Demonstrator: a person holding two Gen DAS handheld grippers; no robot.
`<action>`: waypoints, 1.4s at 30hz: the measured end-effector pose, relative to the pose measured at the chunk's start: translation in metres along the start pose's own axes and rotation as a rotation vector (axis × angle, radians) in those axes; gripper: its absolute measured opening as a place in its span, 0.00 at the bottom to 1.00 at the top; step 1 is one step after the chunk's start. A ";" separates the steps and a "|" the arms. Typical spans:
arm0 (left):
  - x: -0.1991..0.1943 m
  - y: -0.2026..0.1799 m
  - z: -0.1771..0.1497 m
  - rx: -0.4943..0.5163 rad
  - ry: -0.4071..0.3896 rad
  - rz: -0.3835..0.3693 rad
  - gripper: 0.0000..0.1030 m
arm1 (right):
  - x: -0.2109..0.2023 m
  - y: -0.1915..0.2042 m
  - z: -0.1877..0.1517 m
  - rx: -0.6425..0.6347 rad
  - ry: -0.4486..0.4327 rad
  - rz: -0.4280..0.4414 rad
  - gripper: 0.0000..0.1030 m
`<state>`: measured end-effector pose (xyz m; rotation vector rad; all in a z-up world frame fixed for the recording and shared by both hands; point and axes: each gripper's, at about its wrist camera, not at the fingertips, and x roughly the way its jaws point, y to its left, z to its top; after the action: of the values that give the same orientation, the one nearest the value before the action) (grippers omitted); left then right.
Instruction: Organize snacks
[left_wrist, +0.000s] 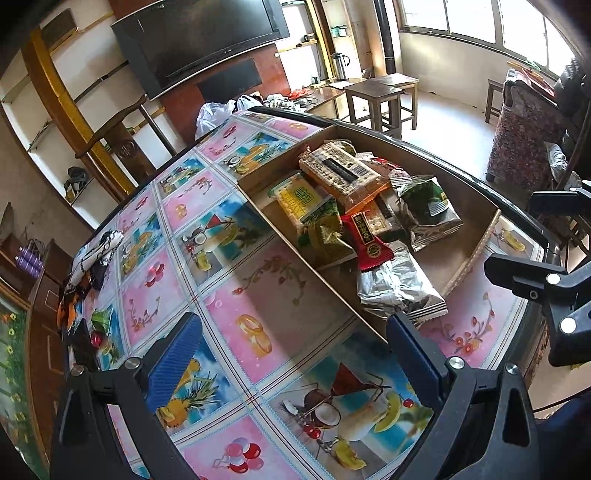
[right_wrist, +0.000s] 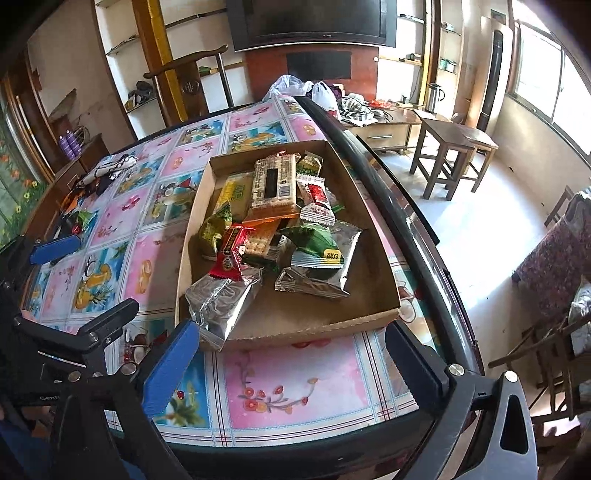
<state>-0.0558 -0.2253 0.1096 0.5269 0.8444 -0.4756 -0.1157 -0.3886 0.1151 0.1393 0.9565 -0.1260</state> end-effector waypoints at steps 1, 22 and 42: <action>0.001 0.001 0.000 -0.002 0.002 0.002 0.97 | 0.001 0.001 0.001 -0.007 0.002 -0.005 0.99; 0.003 0.005 0.000 -0.020 0.010 -0.003 0.97 | 0.012 0.004 0.004 -0.046 0.028 -0.020 0.99; 0.003 0.005 0.001 -0.020 0.011 -0.002 0.97 | 0.013 0.004 0.004 -0.046 0.029 -0.021 0.99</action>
<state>-0.0508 -0.2226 0.1083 0.5109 0.8596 -0.4666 -0.1044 -0.3863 0.1064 0.0884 0.9892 -0.1215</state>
